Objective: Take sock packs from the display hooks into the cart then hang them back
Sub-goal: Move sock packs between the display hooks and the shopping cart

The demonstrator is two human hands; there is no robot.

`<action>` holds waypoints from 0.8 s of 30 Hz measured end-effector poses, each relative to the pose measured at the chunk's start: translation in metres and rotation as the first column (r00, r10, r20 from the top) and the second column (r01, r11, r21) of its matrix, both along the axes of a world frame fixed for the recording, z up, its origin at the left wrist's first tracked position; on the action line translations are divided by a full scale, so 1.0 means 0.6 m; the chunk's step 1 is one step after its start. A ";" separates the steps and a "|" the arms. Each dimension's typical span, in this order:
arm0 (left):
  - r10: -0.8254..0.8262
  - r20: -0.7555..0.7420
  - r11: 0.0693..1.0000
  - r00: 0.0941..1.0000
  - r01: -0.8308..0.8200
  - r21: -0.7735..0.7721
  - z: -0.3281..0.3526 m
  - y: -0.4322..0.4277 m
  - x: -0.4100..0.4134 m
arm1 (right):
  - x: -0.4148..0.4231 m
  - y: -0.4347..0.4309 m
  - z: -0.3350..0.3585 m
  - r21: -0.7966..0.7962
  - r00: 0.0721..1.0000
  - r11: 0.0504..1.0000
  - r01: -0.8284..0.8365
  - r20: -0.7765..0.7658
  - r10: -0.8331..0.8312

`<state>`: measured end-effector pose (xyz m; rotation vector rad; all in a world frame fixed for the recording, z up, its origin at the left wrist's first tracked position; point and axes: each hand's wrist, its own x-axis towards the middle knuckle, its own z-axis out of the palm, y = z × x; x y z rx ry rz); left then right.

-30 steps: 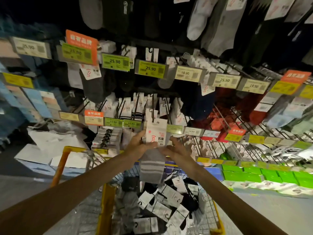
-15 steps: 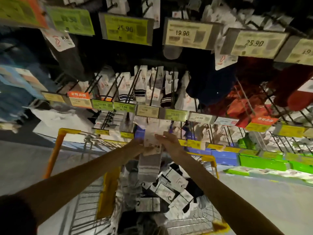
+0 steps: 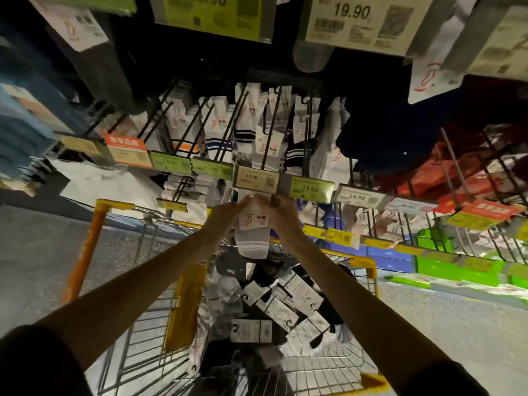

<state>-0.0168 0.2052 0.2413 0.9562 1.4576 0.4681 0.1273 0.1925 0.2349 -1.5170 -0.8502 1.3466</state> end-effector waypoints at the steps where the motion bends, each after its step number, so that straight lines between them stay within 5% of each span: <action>1: -0.002 -0.003 1.000 1.000 0.002 0.020 0.000 0.004 -0.004 | -0.004 0.001 0.000 0.011 1.000 1.000 0.012 0.009 -0.012; 15: 0.131 0.063 0.991 0.989 -0.130 -0.010 0.001 0.066 0.004 | -0.032 0.034 0.002 -0.001 0.962 0.962 0.274 0.023 -0.274; 24: 0.054 0.100 0.991 0.994 -0.065 0.121 -0.017 0.084 0.008 | -0.034 0.040 -0.015 0.002 0.943 0.947 0.320 0.095 -0.319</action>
